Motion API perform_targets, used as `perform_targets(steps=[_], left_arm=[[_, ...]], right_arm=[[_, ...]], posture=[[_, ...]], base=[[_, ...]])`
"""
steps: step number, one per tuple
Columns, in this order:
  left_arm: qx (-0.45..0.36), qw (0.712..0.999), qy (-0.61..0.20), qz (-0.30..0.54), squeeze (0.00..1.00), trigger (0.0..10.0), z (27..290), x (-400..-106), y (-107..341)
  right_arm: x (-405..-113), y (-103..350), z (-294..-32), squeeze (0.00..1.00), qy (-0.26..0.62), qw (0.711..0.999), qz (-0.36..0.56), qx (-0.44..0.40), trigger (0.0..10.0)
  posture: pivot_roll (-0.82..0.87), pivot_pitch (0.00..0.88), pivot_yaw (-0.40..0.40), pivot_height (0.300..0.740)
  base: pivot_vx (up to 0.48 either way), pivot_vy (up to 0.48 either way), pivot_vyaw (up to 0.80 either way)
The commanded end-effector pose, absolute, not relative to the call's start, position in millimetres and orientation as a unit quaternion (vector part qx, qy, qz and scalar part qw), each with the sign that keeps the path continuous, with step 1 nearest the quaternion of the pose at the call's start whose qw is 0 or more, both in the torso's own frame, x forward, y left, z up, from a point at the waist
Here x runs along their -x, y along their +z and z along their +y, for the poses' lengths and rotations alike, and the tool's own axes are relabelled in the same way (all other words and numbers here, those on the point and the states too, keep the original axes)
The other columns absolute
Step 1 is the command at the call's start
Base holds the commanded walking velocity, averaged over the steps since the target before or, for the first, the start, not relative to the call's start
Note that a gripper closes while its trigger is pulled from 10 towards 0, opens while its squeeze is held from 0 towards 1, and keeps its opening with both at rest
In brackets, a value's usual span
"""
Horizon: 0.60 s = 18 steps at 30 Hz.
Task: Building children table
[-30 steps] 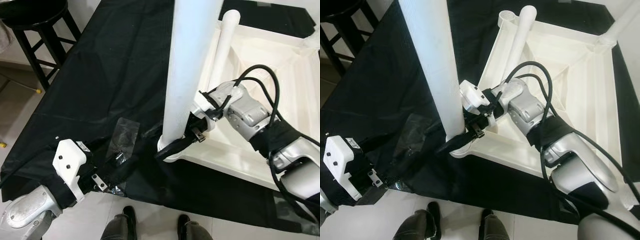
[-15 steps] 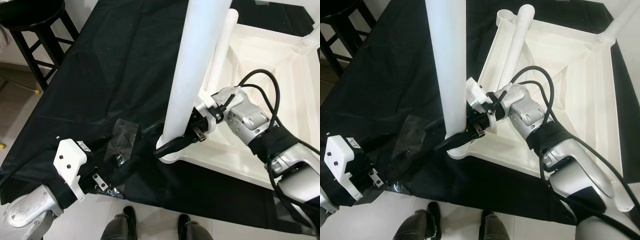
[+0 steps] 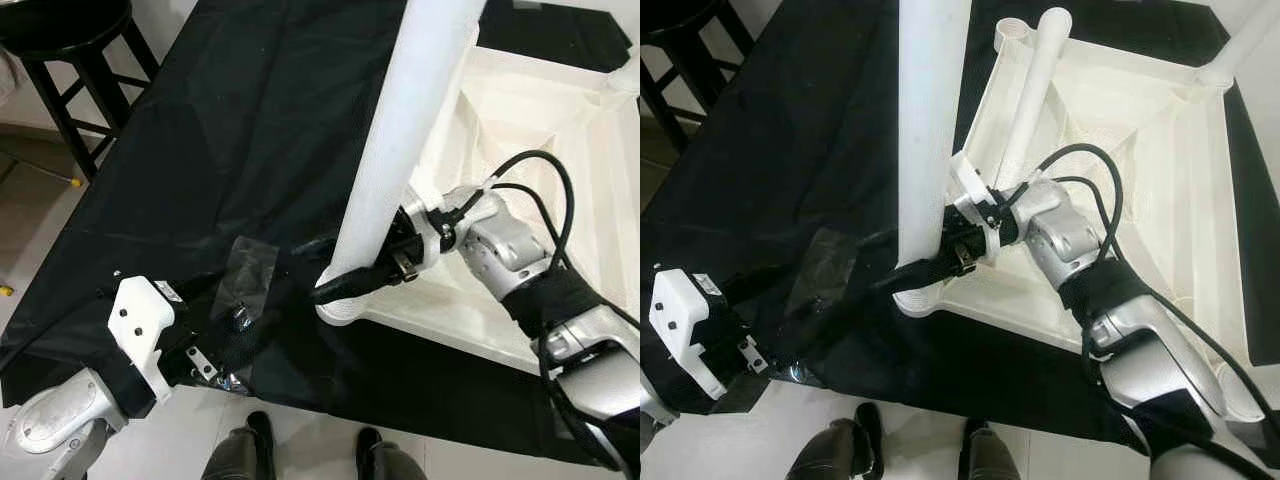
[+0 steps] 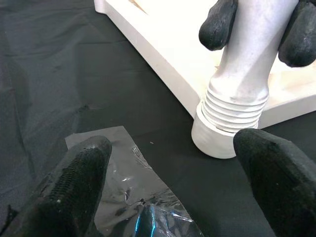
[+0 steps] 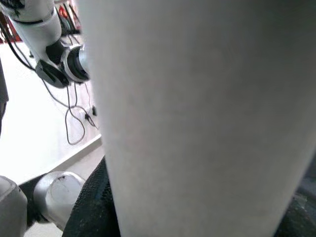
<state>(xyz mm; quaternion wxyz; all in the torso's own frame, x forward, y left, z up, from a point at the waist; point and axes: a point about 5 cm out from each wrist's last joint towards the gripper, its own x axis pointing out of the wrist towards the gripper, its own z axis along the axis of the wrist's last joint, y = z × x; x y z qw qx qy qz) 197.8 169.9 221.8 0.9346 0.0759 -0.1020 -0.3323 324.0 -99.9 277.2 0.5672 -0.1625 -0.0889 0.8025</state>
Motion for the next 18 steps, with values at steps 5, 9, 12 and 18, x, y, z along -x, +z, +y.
perform_targets(steps=[5, 9, 12, 18], left_arm=[[-0.069, 0.933, -0.339, -0.096, 0.0, 10.0, 167.3, -197.7, 216.9], [-0.069, 0.933, -0.34, -0.096, 0.0, 10.0, 167.8, -197.6, 217.2], [-0.07, 0.933, -0.34, -0.095, 0.0, 10.0, 168.4, -197.5, 217.4], [-0.07, 0.933, -0.341, -0.095, 0.0, 10.0, 167.8, -197.3, 217.4]], right_arm=[[-332.8, 250.0, -110.3, 0.0, 0.772, 0.6, -0.018, 0.207, 10.0], [-334.5, 252.8, -109.6, 0.0, 0.774, 0.589, -0.024, 0.23, 10.0], [-331.4, 255.6, -109.8, 0.0, 0.793, 0.556, -0.026, 0.247, 10.0], [-333.5, 259.5, -104.8, 0.0, 0.797, 0.555, -0.032, 0.237, 10.0]], posture=[[0.07, 0.402, -0.034, 0.74], [0.07, 0.403, -0.031, 0.74], [0.07, 0.402, -0.029, 0.74], [0.07, 0.401, -0.032, 0.74]], base=[[0.0, 0.0, 0.0], [0.0, 0.0, 0.0], [0.0, 0.0, 0.0], [0.0, 0.0, 0.0]])
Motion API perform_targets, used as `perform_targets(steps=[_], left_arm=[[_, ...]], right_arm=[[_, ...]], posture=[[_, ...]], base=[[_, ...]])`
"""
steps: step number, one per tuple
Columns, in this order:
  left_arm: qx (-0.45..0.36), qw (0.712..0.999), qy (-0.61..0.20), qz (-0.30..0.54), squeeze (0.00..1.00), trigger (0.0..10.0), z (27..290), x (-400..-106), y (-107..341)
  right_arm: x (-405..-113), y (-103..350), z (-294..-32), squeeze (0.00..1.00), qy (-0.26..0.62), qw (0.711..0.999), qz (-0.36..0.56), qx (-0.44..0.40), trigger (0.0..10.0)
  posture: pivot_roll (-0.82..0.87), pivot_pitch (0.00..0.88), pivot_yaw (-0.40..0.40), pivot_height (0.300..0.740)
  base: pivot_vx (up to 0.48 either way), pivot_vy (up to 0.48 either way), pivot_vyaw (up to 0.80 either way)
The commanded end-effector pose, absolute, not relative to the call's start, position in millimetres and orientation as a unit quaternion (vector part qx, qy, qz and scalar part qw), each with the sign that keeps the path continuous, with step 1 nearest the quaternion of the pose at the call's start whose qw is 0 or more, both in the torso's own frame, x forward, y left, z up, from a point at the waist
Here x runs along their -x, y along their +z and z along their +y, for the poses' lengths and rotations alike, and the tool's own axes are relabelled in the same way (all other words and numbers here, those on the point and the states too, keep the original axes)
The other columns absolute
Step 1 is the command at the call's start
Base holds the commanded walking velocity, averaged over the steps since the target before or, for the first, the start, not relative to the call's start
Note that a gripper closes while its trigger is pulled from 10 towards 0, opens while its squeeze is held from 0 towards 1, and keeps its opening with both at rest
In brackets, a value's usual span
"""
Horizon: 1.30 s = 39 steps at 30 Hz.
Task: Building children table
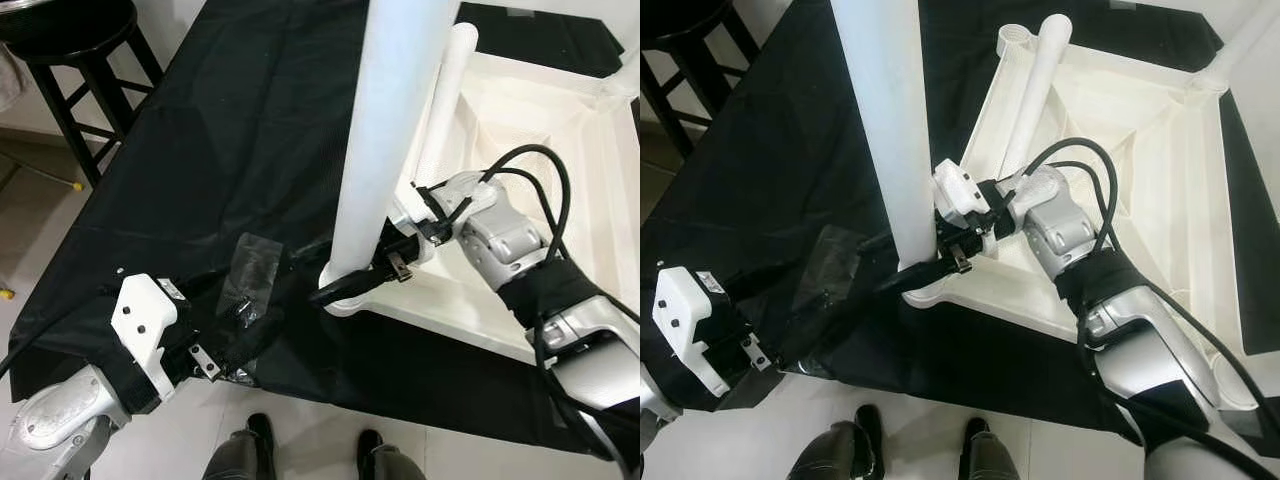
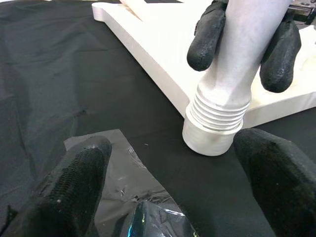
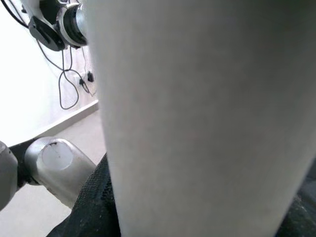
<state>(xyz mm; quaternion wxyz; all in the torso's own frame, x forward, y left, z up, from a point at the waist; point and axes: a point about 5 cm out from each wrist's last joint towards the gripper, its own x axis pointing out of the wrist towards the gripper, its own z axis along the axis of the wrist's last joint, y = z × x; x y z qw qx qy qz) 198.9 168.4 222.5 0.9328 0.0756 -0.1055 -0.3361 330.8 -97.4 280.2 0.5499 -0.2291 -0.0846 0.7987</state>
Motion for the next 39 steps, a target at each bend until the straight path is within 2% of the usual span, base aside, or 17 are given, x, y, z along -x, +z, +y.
perform_targets(steps=[1, 7, 9, 10, 13, 18, 20, 22, 25, 26, 27, 29, 30, 31, 32, 35, 39], left_arm=[[-0.07, 0.933, -0.341, -0.095, 0.0, 10.0, 167, -197, 217], [-0.071, 0.933, -0.341, -0.093, 0.0, 10.0, 168, -196, 217], [-0.071, 0.933, -0.342, -0.093, 0.0, 10.0, 168, -196, 216], [-0.071, 0.933, -0.342, -0.093, 0.0, 10.0, 168, -196, 216], [-0.07, 0.932, -0.343, -0.095, 0.0, 10.0, 167, -197, 216], [-0.07, 0.932, -0.344, -0.096, 0.0, 10.0, 167, -197, 216], [-0.069, 0.932, -0.343, -0.097, 0.0, 10.0, 167, -198, 215], [-0.069, 0.932, -0.342, -0.098, 0.0, 10.0, 167, -199, 215], [-0.069, 0.932, -0.342, -0.098, 0.0, 10.0, 167, -199, 215], [-0.068, 0.932, -0.343, -0.098, 0.0, 10.0, 166, -200, 214], [-0.068, 0.932, -0.343, -0.098, 0.0, 10.0, 166, -200, 214], [-0.068, 0.93, -0.349, -0.098, 0.0, 10.0, 165, -201, 213], [-0.068, 0.93, -0.349, -0.098, 0.0, 10.0, 165, -201, 213], [-0.069, 0.929, -0.349, -0.102, 0.0, 10.0, 166, -203, 214], [-0.069, 0.929, -0.347, -0.104, 0.0, 10.0, 167, -205, 215], [-0.07, 0.929, -0.346, -0.106, 0.0, 10.0, 167, -206, 216], [-0.07, 0.927, -0.351, -0.112, 0.0, 10.0, 165, -209, 217]], right_arm=[[-334, 259, -102, 0.0, 0.797, 0.555, -0.034, 0.234, 10.0], [-332, 250, -102, 0.0, 0.798, 0.563, -0.031, 0.212, 10.0], [-335, 248, -104, 0.0, 0.787, 0.585, -0.027, 0.196, 10.0], [-335, 248, -104, 0.0, 0.787, 0.585, -0.027, 0.196, 10.0], [-337, 246, -106, 0.0, 0.757, 0.627, -0.022, 0.182, 10.0], [-332, 240, -110, 0.0, 0.741, 0.644, -0.018, 0.19, 10.0], [-321, 229, -113, 0.0, 0.711, 0.678, -0.001, 0.187, 10.0], [-314, 224, -114, 0.0, 0.694, 0.696, 0.008, 0.184, 10.0], [-312, 222, -113, 0.0, 0.686, 0.705, 0.014, 0.179, 10.0], [-305, 215, -116, 0.0, 0.651, 0.739, 0.034, 0.167, 10.0], [-305, 215, -116, 0.0, 0.651, 0.739, 0.034, 0.167, 10.0], [-305, 201, -122, 0.0, 0.5, 0.852, 0.081, 0.131, 10.0], [-305, 201, -122, 0.0, 0.5, 0.852, 0.081, 0.131, 10.0], [-303, 192, -129, 0.0, 0.346, 0.93, 0.087, 0.092, 10.0], [-297, 186, -129, 0.0, 0.3, 0.947, 0.075, 0.084, 10.0], [-286, 178, -126, 0.0, 0.255, 0.963, 0.056, 0.075, 10.0], [-273, 170, -108, 0.0, 0.231, 0.968, 0.014, 0.095, 10.0]], posture=[[0.07, 0.4, -0.033, 0.74], [0.08, 0.393, -0.029, 0.74], [0.07, 0.388, -0.03, 0.74], [0.07, 0.388, -0.03, 0.74], [0.07, 0.386, -0.029, 0.74], [0.07, 0.381, -0.032, 0.74], [0.05, 0.369, -0.049, 0.74], [0.05, 0.369, -0.05, 0.74], [0.05, 0.369, -0.05, 0.74], [0.03, 0.362, -0.041, 0.74], [0.03, 0.362, -0.041, 0.74], [0.03, 0.357, -0.045, 0.74], [0.03, 0.357, -0.045, 0.74], [0.02, 0.35, -0.046, 0.74], [0.02, 0.349, -0.043, 0.74], [0.02, 0.343, -0.032, 0.74], [0.02, 0.333, -0.018, 0.74]], base=[[0.0, 0.0, 0.0], [0.0, 0.0, 0.0], [0.0, 0.0, 0.0], [0.0, 0.0, 0.0], [0.0, 0.0, 0.0], [0.0, 0.0, 0.0], [0.0, 0.0, 0.0], [0.0, 0.0, 0.0], [0.0, 0.0, 0.0], [0.0, 0.0, 0.0], [0.0, 0.0, 0.0], [0.0, 0.0, 0.0], [0.0, 0.0, 0.0], [0.0, 0.0, 0.0], [0.0, 0.0, 0.0], [0.0, 0.0, 0.0], [0.0, 0.0, 0.0]])
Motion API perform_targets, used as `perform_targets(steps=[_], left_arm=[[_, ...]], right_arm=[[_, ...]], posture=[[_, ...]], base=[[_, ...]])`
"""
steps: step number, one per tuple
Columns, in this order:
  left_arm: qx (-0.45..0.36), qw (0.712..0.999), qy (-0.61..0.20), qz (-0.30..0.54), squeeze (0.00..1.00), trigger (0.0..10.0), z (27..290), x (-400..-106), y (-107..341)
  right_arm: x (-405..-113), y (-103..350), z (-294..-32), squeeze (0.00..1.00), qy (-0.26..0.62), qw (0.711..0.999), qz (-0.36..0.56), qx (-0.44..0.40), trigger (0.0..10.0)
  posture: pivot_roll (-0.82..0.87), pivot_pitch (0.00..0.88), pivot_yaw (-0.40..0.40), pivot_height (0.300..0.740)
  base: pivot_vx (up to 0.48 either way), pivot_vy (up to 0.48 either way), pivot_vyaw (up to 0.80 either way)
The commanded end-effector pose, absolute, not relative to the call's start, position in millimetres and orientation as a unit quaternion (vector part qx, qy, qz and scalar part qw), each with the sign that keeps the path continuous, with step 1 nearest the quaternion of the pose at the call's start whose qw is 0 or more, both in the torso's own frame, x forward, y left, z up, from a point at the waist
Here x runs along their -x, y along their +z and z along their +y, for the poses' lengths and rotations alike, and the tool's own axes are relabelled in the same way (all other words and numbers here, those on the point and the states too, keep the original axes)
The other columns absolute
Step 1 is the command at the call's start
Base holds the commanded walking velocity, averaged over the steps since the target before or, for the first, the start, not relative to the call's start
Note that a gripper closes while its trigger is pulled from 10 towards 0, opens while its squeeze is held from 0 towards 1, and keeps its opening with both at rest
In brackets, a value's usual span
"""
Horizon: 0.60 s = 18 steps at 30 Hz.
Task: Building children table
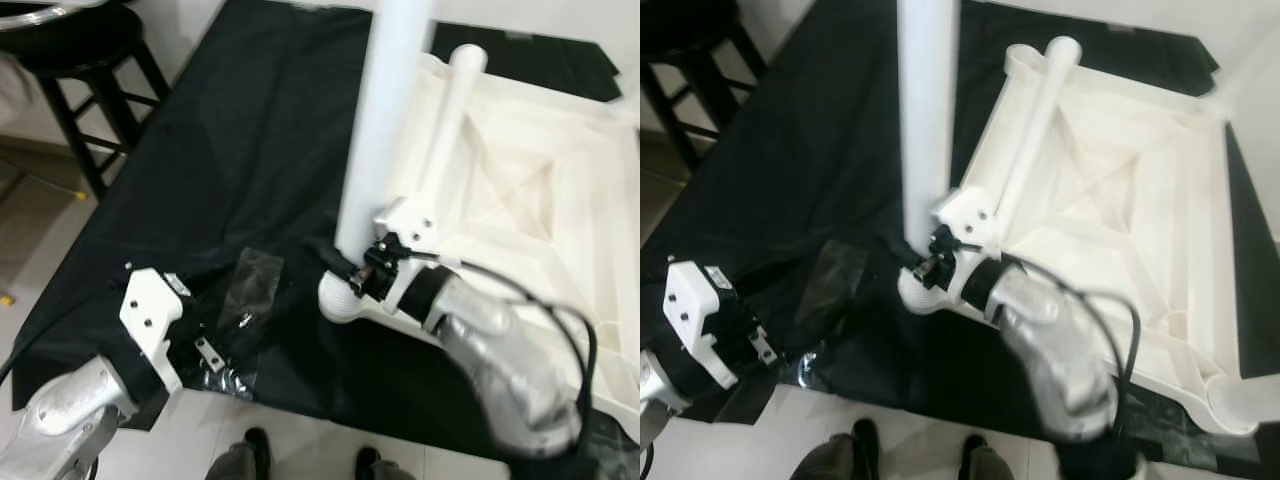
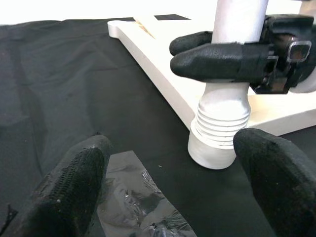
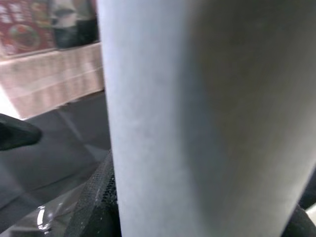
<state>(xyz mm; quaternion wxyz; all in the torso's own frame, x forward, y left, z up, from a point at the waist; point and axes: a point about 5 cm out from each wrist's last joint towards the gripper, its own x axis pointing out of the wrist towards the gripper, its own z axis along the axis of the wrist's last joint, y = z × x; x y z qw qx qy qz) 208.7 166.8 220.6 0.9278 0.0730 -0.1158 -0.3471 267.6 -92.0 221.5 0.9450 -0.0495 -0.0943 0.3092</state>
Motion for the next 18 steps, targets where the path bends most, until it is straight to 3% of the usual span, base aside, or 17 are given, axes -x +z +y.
perform_targets(steps=[1, 7, 18], left_arm=[[-0.07, 0.927, -0.352, -0.113, 0.0, 10.0, 165, -210, 217], [-0.074, 0.927, -0.349, -0.117, 0.0, 10.0, 168, -212, 219], [-0.077, 0.926, -0.349, -0.123, 0.0, 10.0, 168, -215, 220]], right_arm=[[-273, 170, -106, 0.0, 0.23, 0.968, 0.009, 0.096, 10.0], [-272, 174, -100, 0.0, 0.213, 0.972, 0.011, 0.096, 10.0], [-283, 210, -94, 0.0, 0.247, 0.964, -0.086, 0.054, 10.0]], posture=[[0.02, 0.333, -0.018, 0.74], [0.03, 0.328, -0.009, 0.74], [0.03, 0.316, 0.001, 0.74]], base=[[0.0, 0.0, 0.0], [0.0, 0.0, 0.0], [0.0, 0.0, 0.0]])
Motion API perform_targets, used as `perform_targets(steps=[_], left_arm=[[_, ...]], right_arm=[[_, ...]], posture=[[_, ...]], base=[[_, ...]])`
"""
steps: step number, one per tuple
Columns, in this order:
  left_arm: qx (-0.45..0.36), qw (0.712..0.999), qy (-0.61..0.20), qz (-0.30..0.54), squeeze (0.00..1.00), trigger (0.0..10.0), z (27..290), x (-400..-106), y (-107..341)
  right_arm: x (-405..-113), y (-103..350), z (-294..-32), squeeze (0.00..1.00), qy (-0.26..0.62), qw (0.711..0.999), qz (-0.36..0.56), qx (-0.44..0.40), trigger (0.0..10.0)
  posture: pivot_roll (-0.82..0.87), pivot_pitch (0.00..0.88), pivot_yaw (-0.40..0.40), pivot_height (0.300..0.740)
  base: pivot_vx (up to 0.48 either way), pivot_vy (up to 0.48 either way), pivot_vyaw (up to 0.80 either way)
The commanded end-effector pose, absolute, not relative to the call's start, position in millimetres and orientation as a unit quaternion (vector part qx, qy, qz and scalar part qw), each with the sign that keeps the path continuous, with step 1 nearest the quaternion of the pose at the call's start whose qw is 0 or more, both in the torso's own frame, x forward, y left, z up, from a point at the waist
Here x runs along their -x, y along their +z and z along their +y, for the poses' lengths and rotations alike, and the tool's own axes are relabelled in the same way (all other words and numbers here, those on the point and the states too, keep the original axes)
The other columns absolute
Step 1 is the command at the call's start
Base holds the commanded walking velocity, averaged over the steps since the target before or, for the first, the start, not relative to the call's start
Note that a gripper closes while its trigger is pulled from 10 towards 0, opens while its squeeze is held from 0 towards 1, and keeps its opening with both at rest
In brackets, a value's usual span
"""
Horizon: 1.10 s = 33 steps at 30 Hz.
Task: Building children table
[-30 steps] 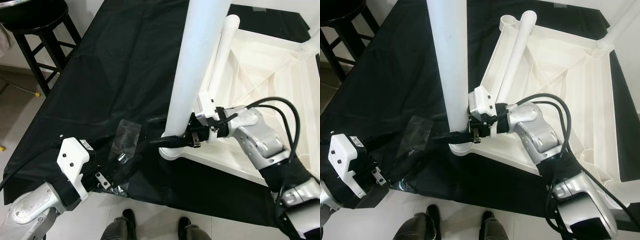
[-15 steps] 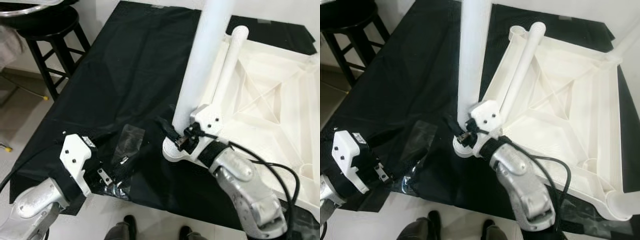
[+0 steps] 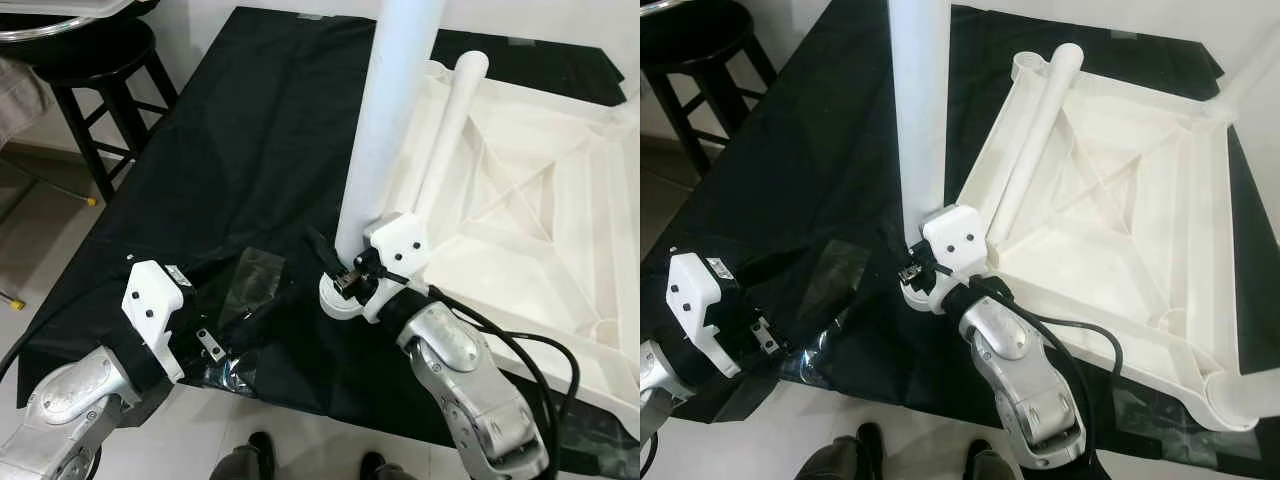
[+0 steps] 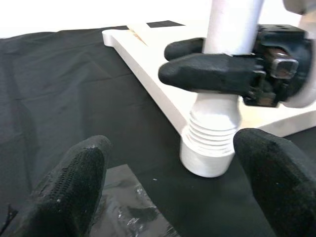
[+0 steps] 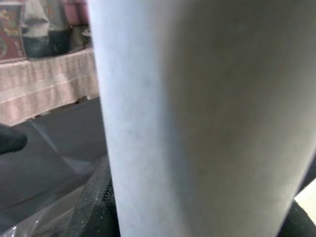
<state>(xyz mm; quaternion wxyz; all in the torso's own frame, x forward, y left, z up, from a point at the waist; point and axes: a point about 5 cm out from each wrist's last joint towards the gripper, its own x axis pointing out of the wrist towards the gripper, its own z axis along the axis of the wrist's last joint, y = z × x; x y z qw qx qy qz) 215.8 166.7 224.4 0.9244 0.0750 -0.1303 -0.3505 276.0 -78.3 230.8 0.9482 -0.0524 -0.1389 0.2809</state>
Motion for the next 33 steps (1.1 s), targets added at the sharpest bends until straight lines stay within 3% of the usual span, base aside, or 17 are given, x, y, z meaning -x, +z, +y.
perform_targets(steps=[1, 11, 19, 24, 33], left_arm=[[-0.078, 0.926, -0.348, -0.126, 0.0, 10.0, 169, -217, 221], [-0.081, 0.924, -0.35, -0.132, 0.0, 10.0, 170, -220, 224], [-0.081, 0.924, -0.35, -0.132, 0.0, 10.0, 170, -220, 224], [-0.081, 0.919, -0.358, -0.142, 0.0, 10.0, 168, -223, 228], [-0.073, 0.903, -0.385, -0.177, 0.0, 10.0, 164, -230, 248]], right_arm=[[-289, 219, -99, 0.0, 0.242, 0.963, -0.104, 0.058, 10.0], [-275, 202, -102, 0.0, 0.175, 0.976, -0.103, 0.072, 10.0], [-275, 202, -102, 0.0, 0.175, 0.976, -0.103, 0.072, 10.0], [-276, 194, -110, 0.0, 0.091, 0.983, -0.118, 0.11, 10.0], [-282, 193, -110, 0.0, 0.073, 0.981, -0.131, 0.124, 10.0]], posture=[[0.03, 0.308, 0.0, 0.74], [0.03, 0.302, 0.013, 0.74], [0.03, 0.302, 0.013, 0.74], [0.03, 0.291, 0.019, 0.74], [0.04, 0.263, 0.019, 0.74]], base=[[0.0, 0.0, 0.0], [0.0, 0.0, 0.0], [0.0, 0.0, 0.0], [0.0, 0.0, 0.0], [0.0, 0.0, 0.0]])
